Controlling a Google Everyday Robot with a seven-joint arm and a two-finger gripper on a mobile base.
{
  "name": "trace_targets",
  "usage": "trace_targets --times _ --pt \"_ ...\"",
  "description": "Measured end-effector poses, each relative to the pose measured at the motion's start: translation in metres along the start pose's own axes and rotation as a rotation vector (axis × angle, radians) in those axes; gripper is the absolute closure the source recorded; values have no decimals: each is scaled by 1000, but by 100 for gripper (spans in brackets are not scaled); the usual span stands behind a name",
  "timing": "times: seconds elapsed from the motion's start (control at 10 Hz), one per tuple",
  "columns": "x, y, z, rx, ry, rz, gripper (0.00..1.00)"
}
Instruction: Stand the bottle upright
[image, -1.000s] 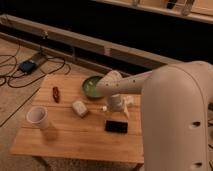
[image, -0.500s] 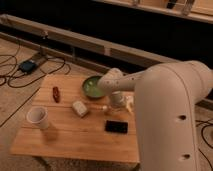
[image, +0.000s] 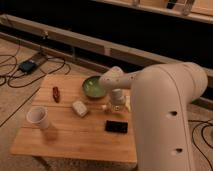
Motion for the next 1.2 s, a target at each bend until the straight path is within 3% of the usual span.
trace_targets --times 0.6,1.2 --pt "-19 2 0 -22 9 17 35" --pt "-22 2 -6 -48 11 20 35"
